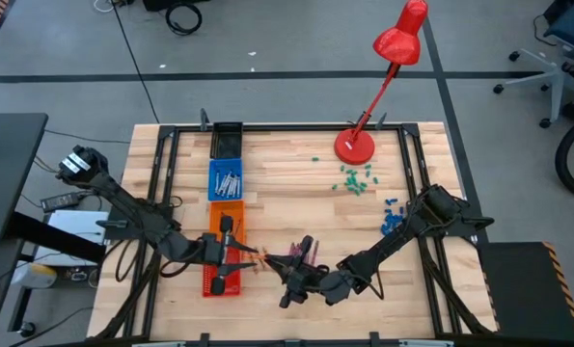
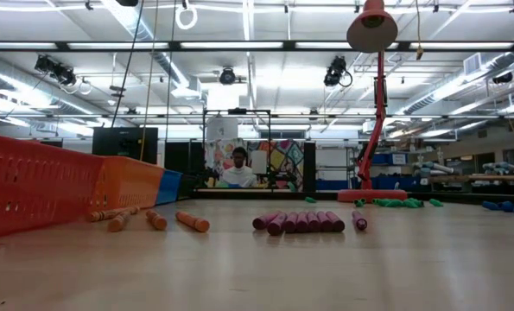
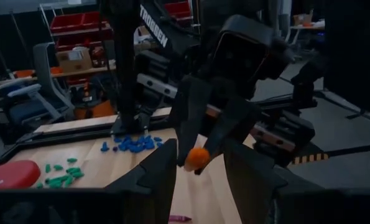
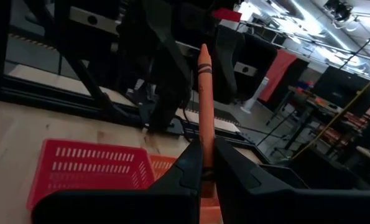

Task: Sort crayons
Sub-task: Put the orange crayon into the red bin

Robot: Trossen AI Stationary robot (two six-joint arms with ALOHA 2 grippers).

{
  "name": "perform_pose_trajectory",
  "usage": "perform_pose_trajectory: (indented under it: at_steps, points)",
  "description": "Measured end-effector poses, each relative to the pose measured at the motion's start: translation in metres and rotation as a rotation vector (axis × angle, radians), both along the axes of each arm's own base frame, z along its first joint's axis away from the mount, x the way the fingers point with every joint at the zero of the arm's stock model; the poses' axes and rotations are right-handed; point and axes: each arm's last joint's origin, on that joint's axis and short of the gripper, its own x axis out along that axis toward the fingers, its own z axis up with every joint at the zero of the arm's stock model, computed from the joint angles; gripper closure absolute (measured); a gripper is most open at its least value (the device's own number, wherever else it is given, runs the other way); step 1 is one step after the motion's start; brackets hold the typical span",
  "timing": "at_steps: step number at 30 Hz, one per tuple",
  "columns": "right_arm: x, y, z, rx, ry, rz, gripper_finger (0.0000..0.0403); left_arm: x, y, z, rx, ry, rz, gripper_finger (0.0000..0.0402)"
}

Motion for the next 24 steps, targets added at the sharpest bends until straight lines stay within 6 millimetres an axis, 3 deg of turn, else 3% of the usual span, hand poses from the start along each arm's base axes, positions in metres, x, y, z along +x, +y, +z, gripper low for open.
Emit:
perform_pose_trajectory:
  at_steps: [6,12,19,24]
  points:
    - [0.0001,0.0000,0.0004,0.010,-0.007,0.001,0.0369,0.0000,-0.0001,0.0005,0.002,-0.005,-0.002,0.0266]
    - [0.0009,-0.0014,-0.0005,0.038,-0.013,-0.001,0.0360,0.0012,0.0017,0.0000,0.000,0.000,0.006,0.0305]
    - [0.0017,-0.0010,-0.0010,0.037,-0.007,0.039,0.0334,0.0025,0.0036,-0.0014,-0.006,0.013,0.010,0.0367]
    - [0.0017,-0.0006,-0.0010,0.036,-0.006,0.045,0.0300,0.0043,0.0067,-0.0053,-0.017,0.049,0.029,0.0364]
